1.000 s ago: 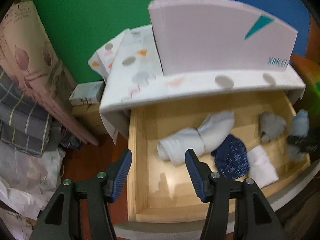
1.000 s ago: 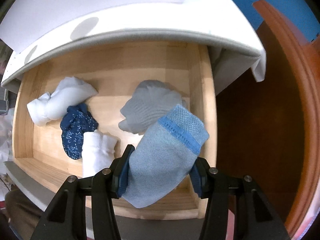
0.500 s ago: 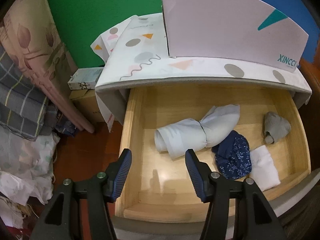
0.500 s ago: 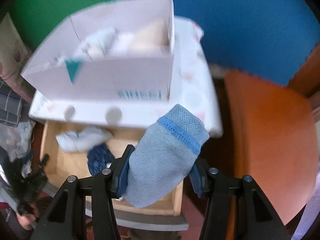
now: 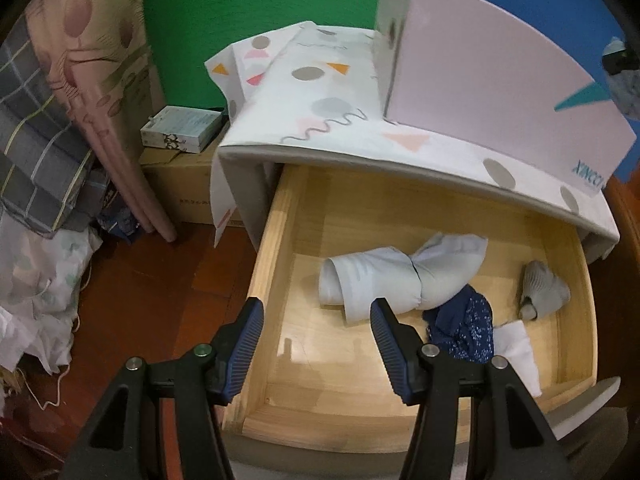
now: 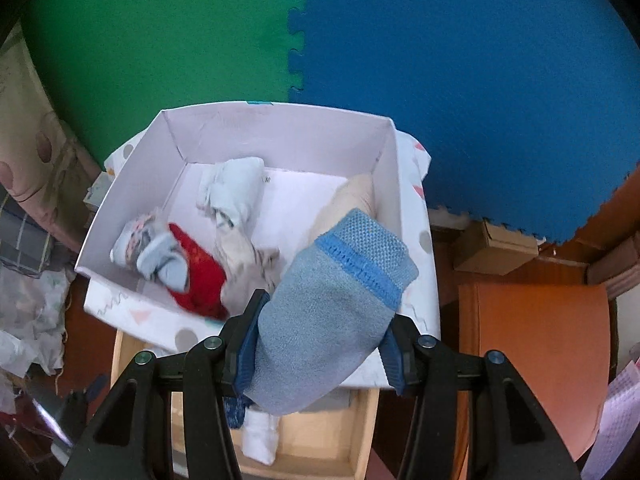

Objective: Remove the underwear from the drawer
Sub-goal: 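Carry the light blue sock into the white box and open the right tool, then return the right tool to the drawer and grasp the grey ribbed sock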

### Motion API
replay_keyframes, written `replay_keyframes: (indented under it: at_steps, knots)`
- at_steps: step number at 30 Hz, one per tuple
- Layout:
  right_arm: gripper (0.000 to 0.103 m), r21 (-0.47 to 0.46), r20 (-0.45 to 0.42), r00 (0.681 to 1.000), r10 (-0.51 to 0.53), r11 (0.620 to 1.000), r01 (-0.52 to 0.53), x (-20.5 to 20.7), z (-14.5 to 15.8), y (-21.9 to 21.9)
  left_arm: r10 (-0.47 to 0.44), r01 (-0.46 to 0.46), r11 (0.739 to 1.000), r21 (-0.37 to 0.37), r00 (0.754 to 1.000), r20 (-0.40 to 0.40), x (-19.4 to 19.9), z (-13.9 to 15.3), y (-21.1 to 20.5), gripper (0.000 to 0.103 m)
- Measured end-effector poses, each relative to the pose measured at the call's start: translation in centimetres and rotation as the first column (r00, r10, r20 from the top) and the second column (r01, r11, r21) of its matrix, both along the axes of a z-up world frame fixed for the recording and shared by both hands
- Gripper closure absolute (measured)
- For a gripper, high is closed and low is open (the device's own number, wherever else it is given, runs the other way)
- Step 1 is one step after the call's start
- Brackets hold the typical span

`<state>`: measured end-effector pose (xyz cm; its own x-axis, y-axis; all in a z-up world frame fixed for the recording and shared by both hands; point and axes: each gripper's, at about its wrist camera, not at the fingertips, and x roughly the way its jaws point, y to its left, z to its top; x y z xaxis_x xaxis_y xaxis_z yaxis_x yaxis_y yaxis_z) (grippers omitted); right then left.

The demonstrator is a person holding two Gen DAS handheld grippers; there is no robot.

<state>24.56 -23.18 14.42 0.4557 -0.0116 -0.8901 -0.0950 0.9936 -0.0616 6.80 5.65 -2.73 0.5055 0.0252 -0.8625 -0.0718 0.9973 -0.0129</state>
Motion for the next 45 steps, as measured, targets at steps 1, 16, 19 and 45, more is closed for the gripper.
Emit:
replay_keyframes:
  at_steps: [1,16,19,45]
  knots:
    - [0.055,-0.012,0.001,1.0,0.0,1.0,0.0,0.7,-0.1,0.3,0.001,-0.001,1.0,-0.008,1.0,0.001,0.0,0.0,0.2,0.046]
    - [0.044,-0.034,-0.117,0.992,-0.04,0.999,0.037,6.4,-6.0,2.1,-0.006,0.006,1.0,-0.012,1.0,0.015,0.0,0.1,0.0,0.046]
    - [0.043,-0.007,-0.116,0.992,-0.04,0.999,0.04,6.2,-5.6,1.9,-0.006,0.006,1.0,-0.012,1.0,0.013,0.1,0.1,0.0,0.046]
    - [0.035,0.04,-0.258,0.966,-0.01,0.999,0.021,-9.4,-12.2,-3.7,0.012,-0.012,1.0,0.001,1.0,-0.008,0.0,-0.1,0.4,0.046]
